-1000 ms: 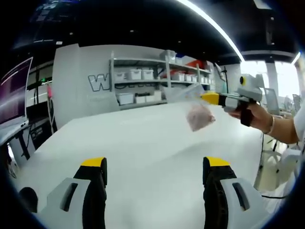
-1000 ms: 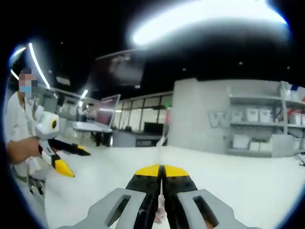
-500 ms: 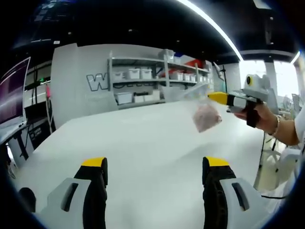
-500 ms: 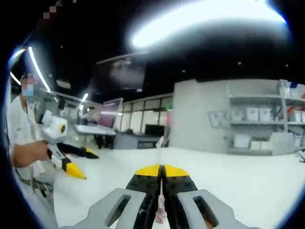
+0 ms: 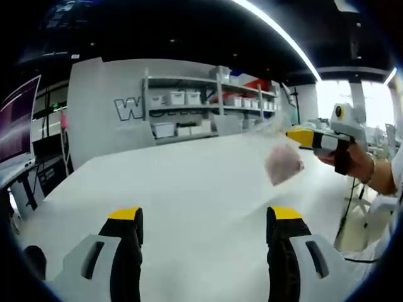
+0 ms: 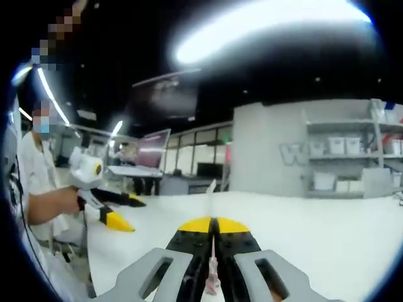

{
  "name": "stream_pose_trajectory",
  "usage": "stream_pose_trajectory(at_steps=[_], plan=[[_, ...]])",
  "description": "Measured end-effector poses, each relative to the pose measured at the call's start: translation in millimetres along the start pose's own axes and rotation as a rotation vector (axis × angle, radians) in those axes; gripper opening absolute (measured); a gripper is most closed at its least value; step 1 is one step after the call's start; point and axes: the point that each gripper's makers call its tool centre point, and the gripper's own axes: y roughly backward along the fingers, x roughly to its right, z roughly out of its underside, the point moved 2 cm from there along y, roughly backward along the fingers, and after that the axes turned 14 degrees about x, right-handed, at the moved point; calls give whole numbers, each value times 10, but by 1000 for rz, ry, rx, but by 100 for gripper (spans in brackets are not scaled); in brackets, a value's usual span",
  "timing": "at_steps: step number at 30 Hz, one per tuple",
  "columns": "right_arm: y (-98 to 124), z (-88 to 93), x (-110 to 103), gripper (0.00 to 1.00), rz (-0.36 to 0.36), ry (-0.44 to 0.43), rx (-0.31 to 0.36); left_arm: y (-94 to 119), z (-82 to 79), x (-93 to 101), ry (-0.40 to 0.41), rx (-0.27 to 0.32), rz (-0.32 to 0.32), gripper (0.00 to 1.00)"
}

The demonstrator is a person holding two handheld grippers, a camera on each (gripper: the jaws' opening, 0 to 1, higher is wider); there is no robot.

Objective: Open the resealable bag by pulling the two sides of the seal apart until the entire bag opening is separated and visibly accessible.

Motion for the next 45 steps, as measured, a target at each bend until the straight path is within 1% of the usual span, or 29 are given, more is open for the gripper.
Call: stream_pose_trajectory(at_steps=[12,18,20,22,25,26,28,30,31,34,38,42,45], plan=[[133,-3,-65,0,-10,-10,-5,2,-30,40,-7,4,3,78],[206,59,-130,0,-47,61,-38,-2,-6,90,-2,-3,18,75],[218,79,-204,0,-74,64,-46,-4,-12,111,-4,1,24,74],[229,109,-268,0,-107,107,-62,0,-25,113,-9,5,23,74],[233,147,-396,0,-165,128,-79,14,-46,105,-14,12,20,73],[235,159,-433,0,-187,140,-87,19,-53,100,-16,15,19,73],[243,198,-570,0,-254,166,-108,30,-60,88,-19,18,15,73],[262,263,-695,0,-313,188,-140,41,-63,79,-19,21,13,72],[264,281,-722,0,-325,207,-148,46,-61,75,-19,21,13,72],[297,366,-848,0,-392,285,-188,75,-48,57,-20,18,13,71],[320,421,-954,0,-432,328,-216,113,-31,29,-20,18,7,71],[347,454,-1017,0,-455,338,-236,154,-10,10,-17,16,4,70],[381,484,-1052,0,-471,360,-254,187,10,1,-17,12,4,70]])
